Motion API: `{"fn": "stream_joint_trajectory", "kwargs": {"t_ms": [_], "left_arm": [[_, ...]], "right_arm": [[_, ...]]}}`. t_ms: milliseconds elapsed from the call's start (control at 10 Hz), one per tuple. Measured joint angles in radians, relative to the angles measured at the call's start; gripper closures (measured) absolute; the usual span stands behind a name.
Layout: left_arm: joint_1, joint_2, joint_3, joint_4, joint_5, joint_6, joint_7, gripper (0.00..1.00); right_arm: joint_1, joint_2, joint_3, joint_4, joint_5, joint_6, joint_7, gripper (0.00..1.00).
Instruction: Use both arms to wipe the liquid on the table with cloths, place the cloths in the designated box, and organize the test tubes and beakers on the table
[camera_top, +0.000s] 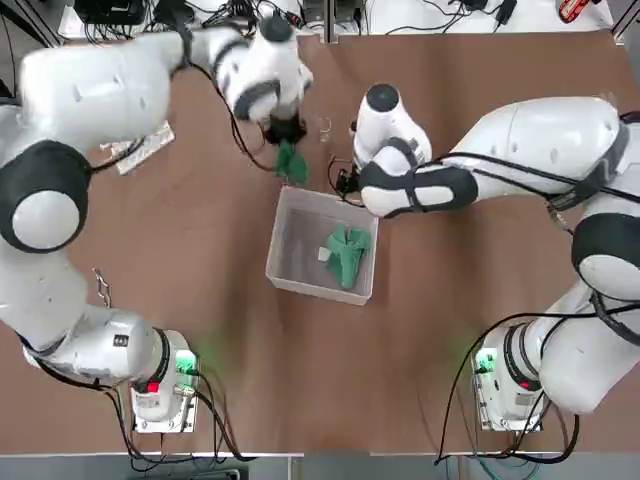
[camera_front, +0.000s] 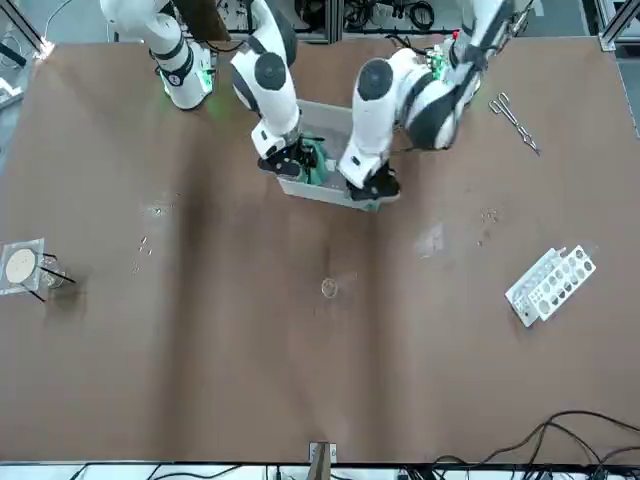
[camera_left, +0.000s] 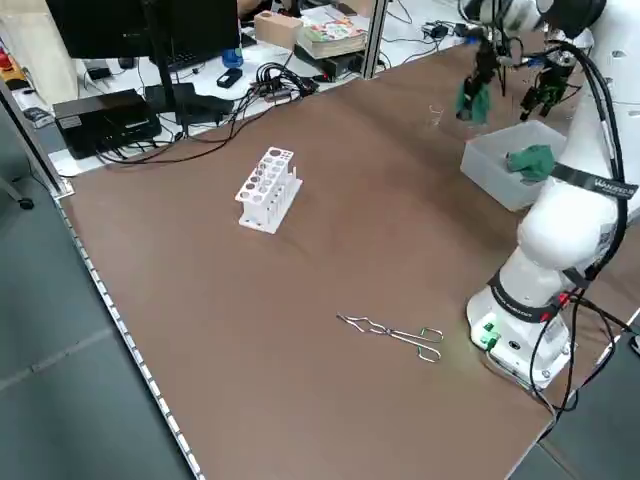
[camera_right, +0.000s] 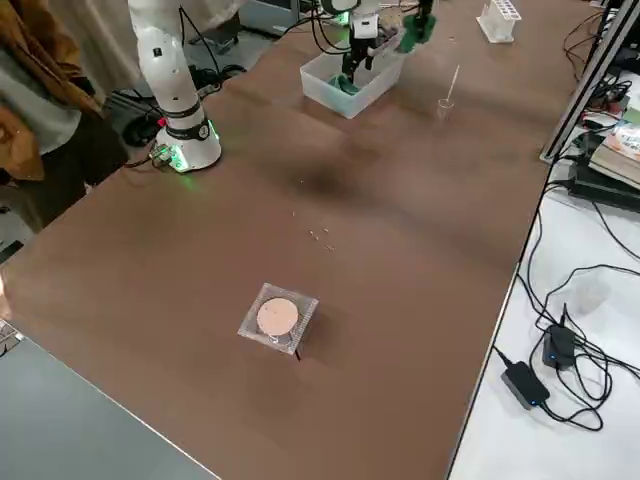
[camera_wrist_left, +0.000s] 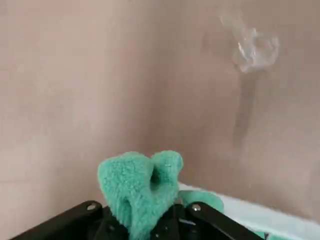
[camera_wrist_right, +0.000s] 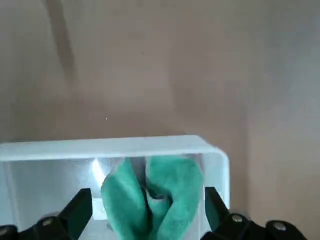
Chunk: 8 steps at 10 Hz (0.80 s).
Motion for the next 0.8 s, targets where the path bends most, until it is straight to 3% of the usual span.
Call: {"fn": "stream_joint_trajectory", "kwargs": {"t_ms": [200, 500, 800], "left_arm": [[0.127, -0.019, 0.001, 0.028, -0.085, -0.019, 0.142, 0.89], [0.331, -0.037, 0.002, 0.028, -0.184, -0.109, 0.440, 0.89], [0.390, -0.011, 0.002, -0.031, -0.200, -0.111, 0.502, 0.89]], "right_arm": [[0.020, 0.001, 0.000, -0.005, 0.000, 0.007, 0.013, 0.00], [0.103, 0.031, 0.000, -0.062, 0.000, 0.124, 0.120, 0.00], [0.207, 0.109, 0.000, -0.070, 0.000, 0.163, 0.214, 0.00]]}}
